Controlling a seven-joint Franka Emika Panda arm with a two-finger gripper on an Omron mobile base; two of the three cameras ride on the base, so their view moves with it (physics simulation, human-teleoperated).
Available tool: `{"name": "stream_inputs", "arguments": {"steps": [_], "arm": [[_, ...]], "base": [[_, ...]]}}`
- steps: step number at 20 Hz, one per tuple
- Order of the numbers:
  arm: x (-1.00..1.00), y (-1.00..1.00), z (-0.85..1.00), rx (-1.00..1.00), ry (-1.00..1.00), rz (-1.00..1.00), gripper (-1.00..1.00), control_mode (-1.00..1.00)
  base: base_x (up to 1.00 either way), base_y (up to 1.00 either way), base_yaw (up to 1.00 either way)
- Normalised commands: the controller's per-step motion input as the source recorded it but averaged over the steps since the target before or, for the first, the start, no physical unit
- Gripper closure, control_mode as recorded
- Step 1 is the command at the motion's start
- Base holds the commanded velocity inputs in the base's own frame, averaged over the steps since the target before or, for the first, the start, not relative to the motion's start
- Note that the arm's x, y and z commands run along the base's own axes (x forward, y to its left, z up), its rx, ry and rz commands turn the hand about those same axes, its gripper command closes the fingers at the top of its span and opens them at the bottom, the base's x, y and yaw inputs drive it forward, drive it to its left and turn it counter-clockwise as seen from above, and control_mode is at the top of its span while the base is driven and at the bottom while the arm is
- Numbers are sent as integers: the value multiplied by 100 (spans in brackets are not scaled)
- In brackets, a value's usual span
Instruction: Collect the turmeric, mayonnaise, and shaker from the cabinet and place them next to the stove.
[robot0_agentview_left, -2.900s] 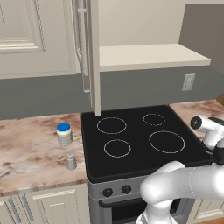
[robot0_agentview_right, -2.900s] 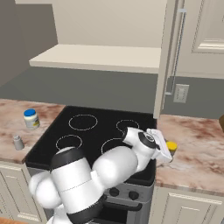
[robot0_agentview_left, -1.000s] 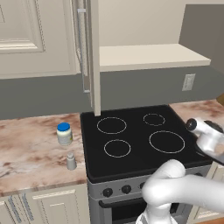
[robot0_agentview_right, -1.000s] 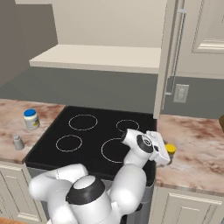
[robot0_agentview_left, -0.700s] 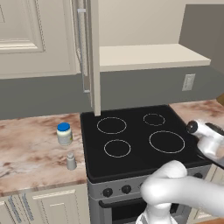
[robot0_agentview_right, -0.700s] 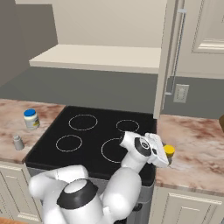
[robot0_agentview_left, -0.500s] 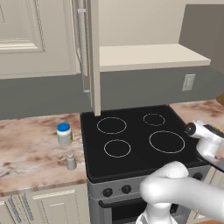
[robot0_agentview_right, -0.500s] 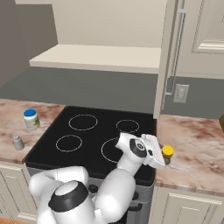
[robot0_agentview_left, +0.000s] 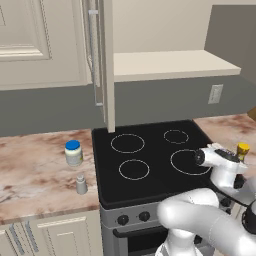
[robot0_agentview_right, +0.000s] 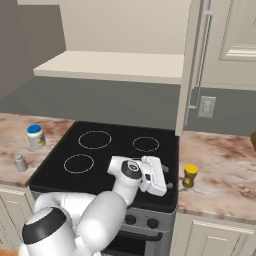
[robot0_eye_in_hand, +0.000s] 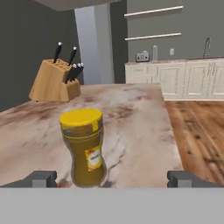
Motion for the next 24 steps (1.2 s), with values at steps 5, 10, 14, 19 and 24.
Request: {"name": "stream_inputs", "arguments": {"steps": [5,10,14,19,24], "arm": [[-54,46,45,-5,0,-3,-100,-100],[-67,18,95,0,-5,0,-100,-100],[-66,18,100,0,-4,0,-100,-100],[-59,35,100,0,0,0,-100,-100],[-56,44,83,0,1,0,-100,-100]], "base": [[0,0,0],[0,0,0],[0,0,0],[0,0,0],[0,0,0]]}}
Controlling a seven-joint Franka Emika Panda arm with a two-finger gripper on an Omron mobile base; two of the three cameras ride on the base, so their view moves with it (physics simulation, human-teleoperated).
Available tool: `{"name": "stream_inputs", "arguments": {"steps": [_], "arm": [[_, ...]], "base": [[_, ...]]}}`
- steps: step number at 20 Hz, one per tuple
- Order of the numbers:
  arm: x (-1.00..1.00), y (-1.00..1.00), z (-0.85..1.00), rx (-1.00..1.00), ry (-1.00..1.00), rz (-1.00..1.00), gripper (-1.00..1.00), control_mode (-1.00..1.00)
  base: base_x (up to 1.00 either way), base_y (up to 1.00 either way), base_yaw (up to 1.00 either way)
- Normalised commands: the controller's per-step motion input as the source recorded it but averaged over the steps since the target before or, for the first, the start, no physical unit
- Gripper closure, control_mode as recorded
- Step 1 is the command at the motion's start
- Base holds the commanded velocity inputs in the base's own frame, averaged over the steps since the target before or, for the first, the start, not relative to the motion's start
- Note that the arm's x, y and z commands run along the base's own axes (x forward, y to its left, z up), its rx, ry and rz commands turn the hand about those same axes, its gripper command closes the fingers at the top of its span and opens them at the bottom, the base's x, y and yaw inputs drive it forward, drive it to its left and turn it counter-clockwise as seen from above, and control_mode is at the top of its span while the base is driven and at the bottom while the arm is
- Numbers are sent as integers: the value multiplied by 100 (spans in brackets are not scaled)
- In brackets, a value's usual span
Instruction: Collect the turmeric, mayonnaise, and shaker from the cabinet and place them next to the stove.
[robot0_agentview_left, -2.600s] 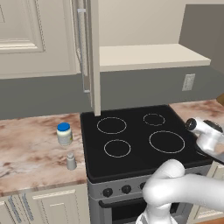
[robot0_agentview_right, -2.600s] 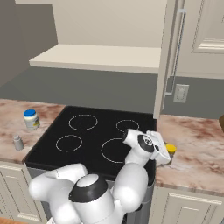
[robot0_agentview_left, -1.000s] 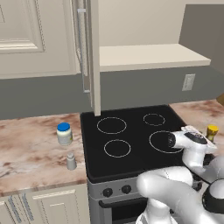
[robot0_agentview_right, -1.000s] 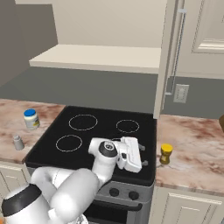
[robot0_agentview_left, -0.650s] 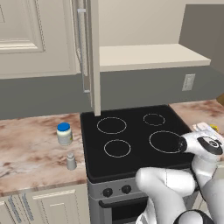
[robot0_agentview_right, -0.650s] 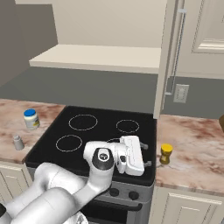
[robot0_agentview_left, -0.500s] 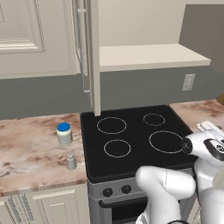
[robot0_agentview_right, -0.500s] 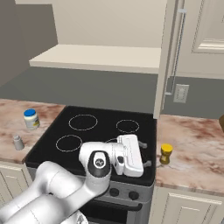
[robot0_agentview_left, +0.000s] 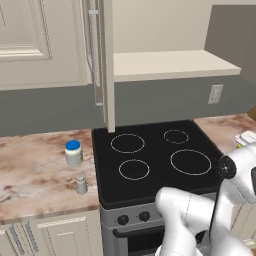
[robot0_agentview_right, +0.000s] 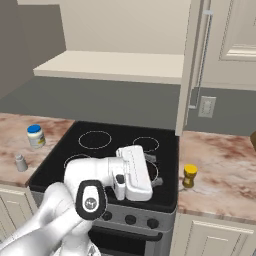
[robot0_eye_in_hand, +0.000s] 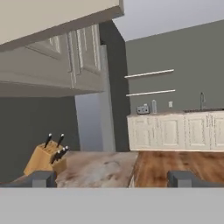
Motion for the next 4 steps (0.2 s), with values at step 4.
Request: {"name": "stream_inputs", "arguments": {"steps": [4], "arm": [[-50,56,62,0,6,0,-100,-100]], "base": [[0,0,0]]}}
